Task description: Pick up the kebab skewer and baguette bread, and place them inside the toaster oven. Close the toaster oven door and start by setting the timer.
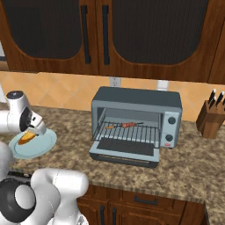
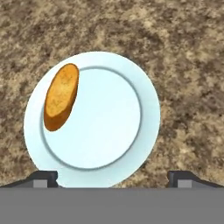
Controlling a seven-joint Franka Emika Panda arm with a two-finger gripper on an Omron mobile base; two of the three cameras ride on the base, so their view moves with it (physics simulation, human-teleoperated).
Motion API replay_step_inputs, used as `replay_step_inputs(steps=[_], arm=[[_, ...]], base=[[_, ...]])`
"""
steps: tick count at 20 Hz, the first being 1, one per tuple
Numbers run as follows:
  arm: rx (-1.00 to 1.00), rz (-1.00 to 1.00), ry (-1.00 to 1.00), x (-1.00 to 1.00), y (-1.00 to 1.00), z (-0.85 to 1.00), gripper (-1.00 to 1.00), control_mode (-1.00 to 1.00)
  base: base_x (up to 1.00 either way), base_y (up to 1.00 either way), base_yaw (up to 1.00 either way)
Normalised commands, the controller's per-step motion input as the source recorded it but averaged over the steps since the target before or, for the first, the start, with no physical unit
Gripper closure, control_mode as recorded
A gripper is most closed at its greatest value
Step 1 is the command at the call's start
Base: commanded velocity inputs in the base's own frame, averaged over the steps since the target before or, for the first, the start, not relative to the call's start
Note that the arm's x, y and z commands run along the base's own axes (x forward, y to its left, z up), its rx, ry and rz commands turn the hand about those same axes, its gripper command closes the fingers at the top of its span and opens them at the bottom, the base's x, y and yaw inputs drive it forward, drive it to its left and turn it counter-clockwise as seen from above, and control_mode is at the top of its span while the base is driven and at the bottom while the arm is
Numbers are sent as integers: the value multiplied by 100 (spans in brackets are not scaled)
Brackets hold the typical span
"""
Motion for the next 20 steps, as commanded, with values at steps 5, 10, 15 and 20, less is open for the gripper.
replay_step_inputs(steps=[5, 10, 15, 20], arm=[[-9, -1, 0, 4, 87, -42, -100, -100], [-2, -1, 1, 26, 38, -36, -100, -100], [0, -2, 2, 38, 31, -37, -100, -100], [0, 0, 3, 57, 26, -23, -100, -100]], base=[[0, 0, 0], [0, 0, 0], [0, 0, 0], [0, 0, 0]])
